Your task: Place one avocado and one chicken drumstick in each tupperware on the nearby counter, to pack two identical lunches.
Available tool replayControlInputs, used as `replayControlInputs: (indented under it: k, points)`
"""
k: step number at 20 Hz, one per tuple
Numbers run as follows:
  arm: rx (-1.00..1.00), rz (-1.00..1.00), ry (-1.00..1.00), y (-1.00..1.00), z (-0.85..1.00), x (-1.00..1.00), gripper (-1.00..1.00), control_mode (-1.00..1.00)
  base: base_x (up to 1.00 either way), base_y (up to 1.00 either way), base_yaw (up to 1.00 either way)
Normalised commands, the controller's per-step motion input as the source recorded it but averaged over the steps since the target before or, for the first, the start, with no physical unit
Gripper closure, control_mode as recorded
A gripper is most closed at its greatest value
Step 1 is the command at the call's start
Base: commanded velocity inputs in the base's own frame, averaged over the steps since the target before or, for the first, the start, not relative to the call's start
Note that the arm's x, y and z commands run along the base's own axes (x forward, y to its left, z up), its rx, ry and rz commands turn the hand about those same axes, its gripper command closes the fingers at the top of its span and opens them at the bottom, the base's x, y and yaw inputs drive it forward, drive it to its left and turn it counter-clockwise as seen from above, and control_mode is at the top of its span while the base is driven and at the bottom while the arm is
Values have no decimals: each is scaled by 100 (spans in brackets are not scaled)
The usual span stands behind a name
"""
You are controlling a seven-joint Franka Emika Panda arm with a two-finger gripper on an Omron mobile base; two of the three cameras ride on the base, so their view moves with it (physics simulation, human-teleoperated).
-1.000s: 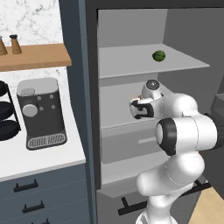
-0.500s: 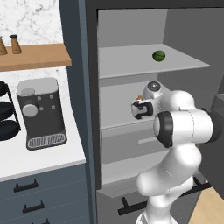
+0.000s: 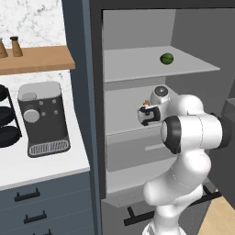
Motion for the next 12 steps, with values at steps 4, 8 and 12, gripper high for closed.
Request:
replayControlInputs:
  k: [4, 8, 12]
  points:
    - [0, 0, 0, 0, -9, 0, 100, -100, 0, 0, 0]
    - [0, 0, 0, 0, -15, -2, 100, -100, 0, 0, 0]
    - [0, 0, 0, 9, 0, -37, 100, -100, 0, 0, 0]
